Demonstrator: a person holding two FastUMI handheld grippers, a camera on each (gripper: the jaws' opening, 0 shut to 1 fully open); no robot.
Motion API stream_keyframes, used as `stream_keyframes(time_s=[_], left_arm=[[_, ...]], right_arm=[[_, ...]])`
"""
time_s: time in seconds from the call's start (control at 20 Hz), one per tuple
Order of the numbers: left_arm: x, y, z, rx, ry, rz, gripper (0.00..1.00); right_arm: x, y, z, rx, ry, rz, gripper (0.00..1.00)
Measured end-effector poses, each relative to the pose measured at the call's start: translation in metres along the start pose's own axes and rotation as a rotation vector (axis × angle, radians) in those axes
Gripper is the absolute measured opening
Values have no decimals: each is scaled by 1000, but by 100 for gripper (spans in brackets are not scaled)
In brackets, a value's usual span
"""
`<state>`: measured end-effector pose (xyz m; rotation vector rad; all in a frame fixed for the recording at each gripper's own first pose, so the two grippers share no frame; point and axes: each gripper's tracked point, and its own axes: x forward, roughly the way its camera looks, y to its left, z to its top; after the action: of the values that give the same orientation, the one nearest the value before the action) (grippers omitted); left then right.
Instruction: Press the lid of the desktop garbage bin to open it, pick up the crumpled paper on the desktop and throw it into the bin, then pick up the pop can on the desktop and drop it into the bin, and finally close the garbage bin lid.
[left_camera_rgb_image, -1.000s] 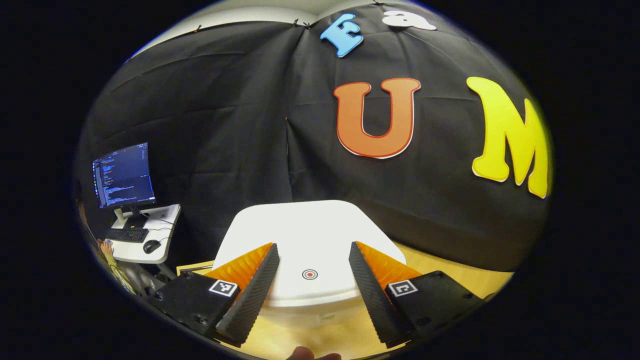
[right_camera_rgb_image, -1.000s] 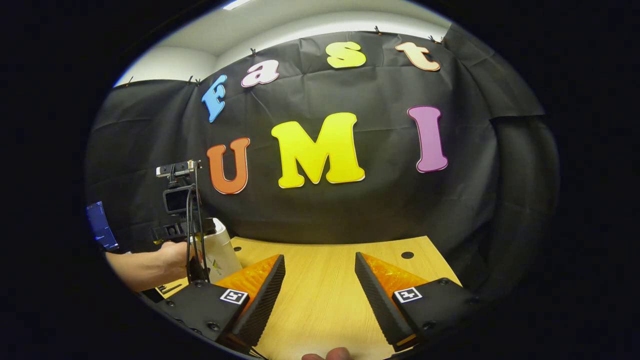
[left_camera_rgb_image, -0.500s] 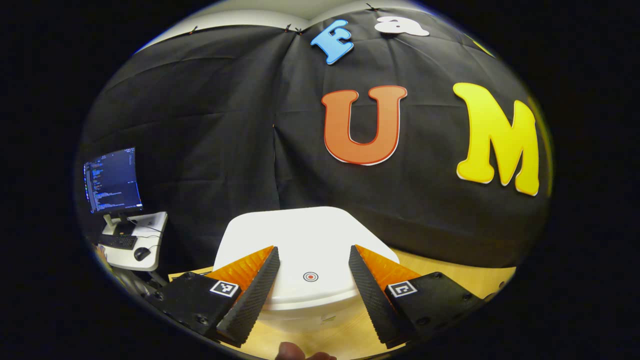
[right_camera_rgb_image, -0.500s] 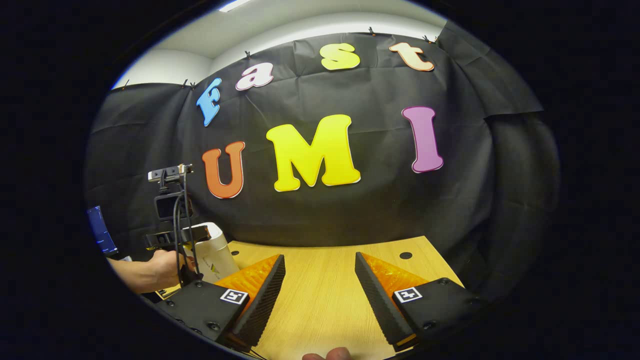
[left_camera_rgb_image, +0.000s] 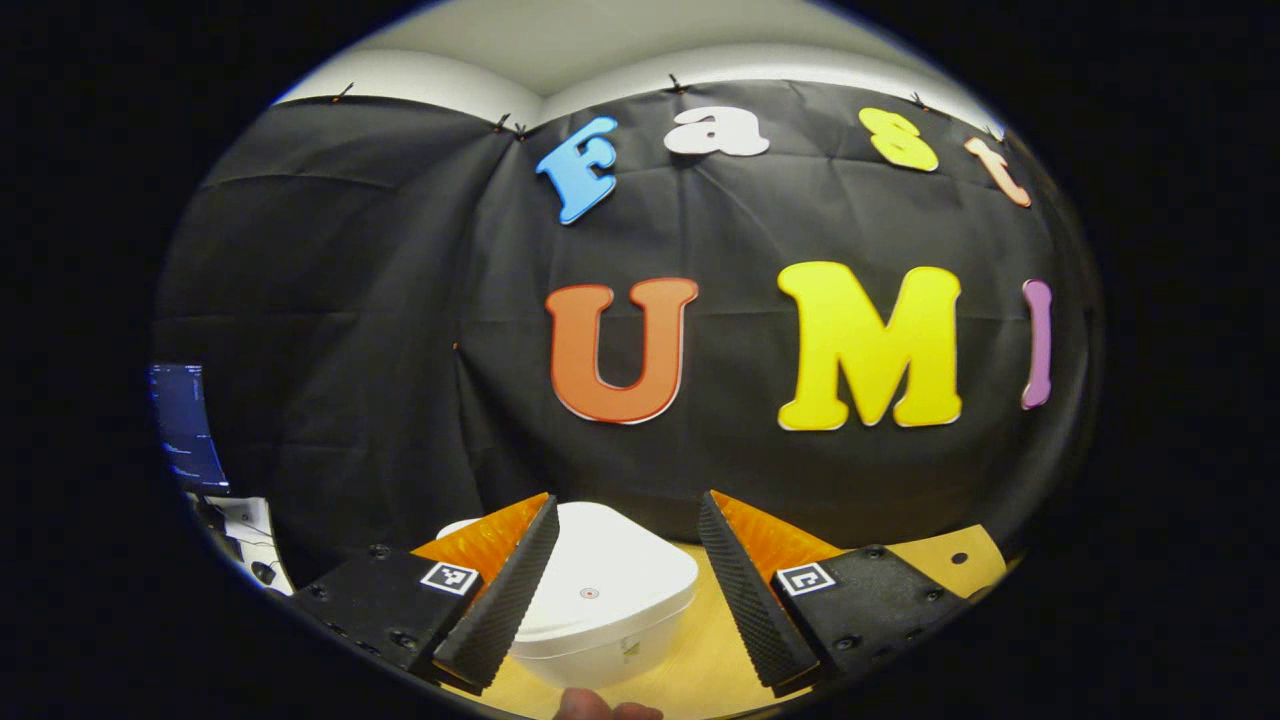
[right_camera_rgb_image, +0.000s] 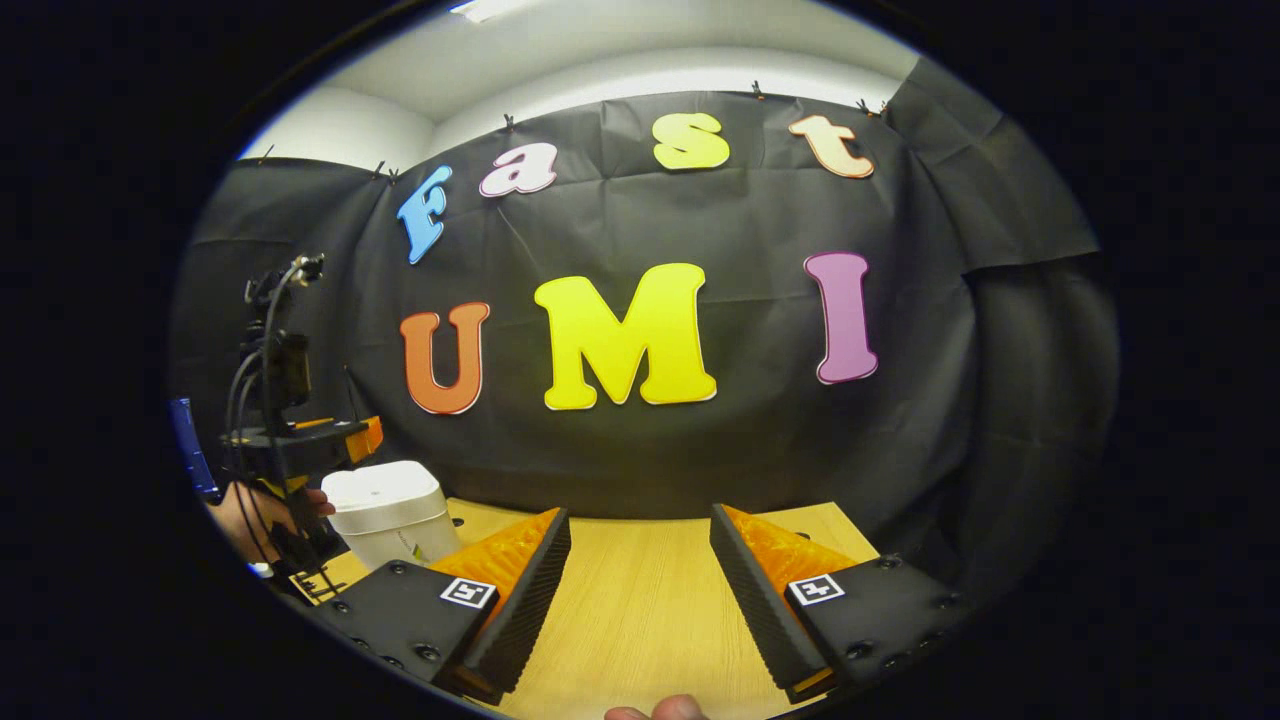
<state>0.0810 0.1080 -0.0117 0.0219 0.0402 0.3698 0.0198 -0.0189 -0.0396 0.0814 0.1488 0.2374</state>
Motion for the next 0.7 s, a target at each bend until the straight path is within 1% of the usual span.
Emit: stream_keyframes(time_s=[0.1, 0.3, 0.5, 0.6, 0.7], left_arm=[[-22, -11, 14, -7, -28, -79, 93], [-52, -26, 20, -42, -47, -169, 94], [-81, -49, 24, -83, -78, -276, 94], [-97, -61, 21, -82, -89, -323, 95], [-106, -69, 19, -60, -95, -346, 95]], right_arm=[[-2, 7, 9, -26, -31, -11, 90], [-9, 15, 24, -40, -79, -36, 90], [-18, 18, 38, -77, -138, -83, 90], [-20, 20, 42, -95, -159, -100, 90], [-24, 23, 43, -106, -169, -112, 89]])
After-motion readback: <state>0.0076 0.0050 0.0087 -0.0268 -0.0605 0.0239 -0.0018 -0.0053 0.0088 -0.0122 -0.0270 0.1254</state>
